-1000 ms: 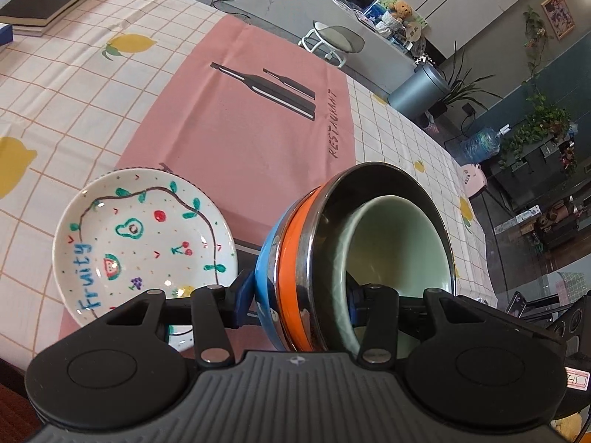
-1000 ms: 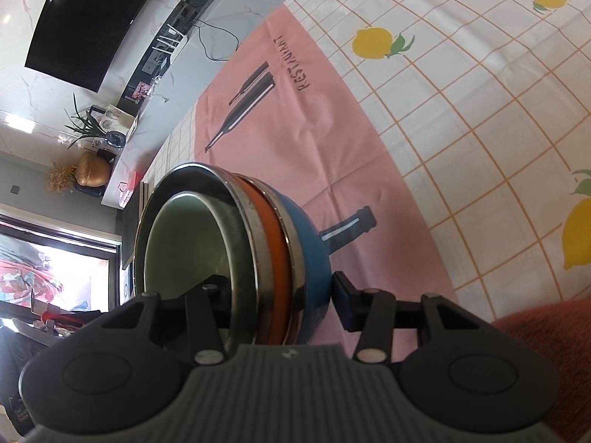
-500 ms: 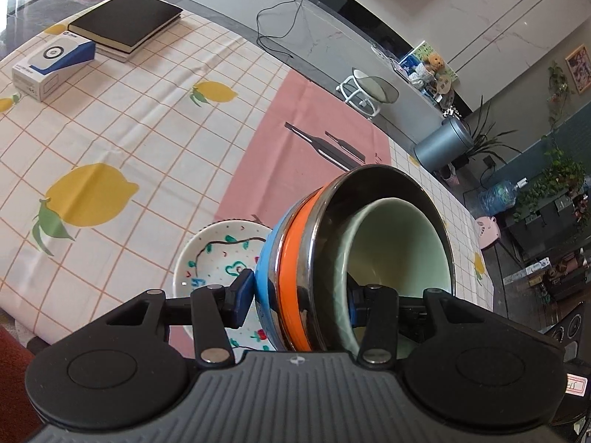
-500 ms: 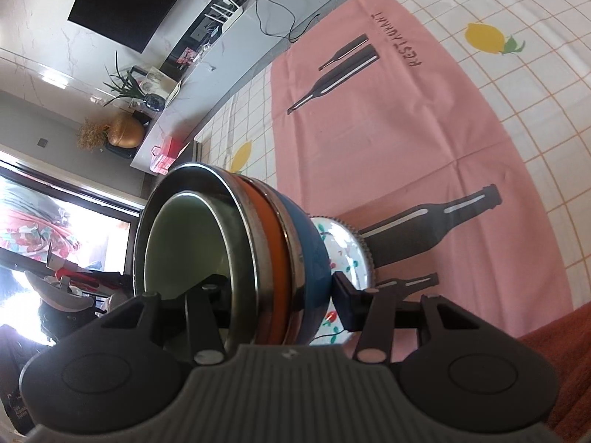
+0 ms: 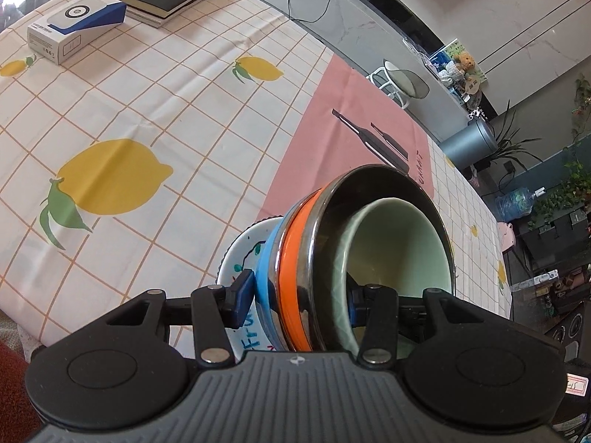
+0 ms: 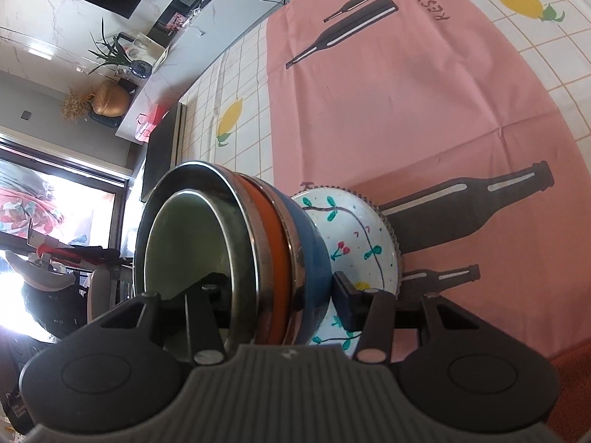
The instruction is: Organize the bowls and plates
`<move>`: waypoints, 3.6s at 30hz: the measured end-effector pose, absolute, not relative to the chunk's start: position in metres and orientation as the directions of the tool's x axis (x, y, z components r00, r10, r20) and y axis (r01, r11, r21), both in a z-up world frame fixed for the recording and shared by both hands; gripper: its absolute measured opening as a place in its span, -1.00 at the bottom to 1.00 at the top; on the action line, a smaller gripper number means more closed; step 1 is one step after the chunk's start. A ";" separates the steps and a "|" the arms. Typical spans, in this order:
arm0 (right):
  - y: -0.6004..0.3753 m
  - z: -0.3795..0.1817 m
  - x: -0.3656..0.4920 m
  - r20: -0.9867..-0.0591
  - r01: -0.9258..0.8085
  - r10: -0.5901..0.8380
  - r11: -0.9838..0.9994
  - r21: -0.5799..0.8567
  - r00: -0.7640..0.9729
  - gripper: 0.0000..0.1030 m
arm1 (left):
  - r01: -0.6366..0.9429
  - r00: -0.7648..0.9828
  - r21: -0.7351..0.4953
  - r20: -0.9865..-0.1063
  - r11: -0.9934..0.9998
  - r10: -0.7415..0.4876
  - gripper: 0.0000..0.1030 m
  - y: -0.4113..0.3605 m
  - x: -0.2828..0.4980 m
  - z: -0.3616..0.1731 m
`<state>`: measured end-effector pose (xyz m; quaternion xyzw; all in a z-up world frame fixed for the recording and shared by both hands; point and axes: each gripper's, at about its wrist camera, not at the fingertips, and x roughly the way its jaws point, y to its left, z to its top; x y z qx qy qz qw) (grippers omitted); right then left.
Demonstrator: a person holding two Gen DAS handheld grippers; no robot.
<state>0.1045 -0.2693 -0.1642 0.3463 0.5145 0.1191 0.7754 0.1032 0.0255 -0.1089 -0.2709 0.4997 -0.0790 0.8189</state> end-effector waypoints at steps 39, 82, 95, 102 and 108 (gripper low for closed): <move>-0.271 -0.112 0.076 -0.705 0.054 0.430 0.833 0.551 0.563 0.55 | -0.034 0.681 -0.427 -0.672 0.904 -0.292 0.46 0.021 0.071 -0.042; -0.228 -0.101 -0.121 -0.442 -0.001 0.022 0.999 0.047 0.897 0.85 | 0.116 0.858 0.145 -0.514 0.983 -0.026 0.70 -0.017 -0.068 -0.058; -0.239 -0.121 -0.107 -0.502 0.022 0.010 0.998 0.058 0.865 0.85 | 0.133 0.803 0.146 -0.595 0.980 -0.021 0.70 -0.030 -0.056 -0.078; -0.239 -0.122 -0.105 -0.512 0.009 0.026 0.998 0.066 0.859 0.85 | 0.137 0.802 0.150 -0.596 0.979 -0.020 0.70 -0.030 -0.057 -0.076; -0.240 -0.121 -0.104 -0.505 0.016 0.026 0.997 0.079 0.862 0.85 | 0.139 0.801 0.153 -0.598 0.979 -0.020 0.70 -0.031 -0.057 -0.073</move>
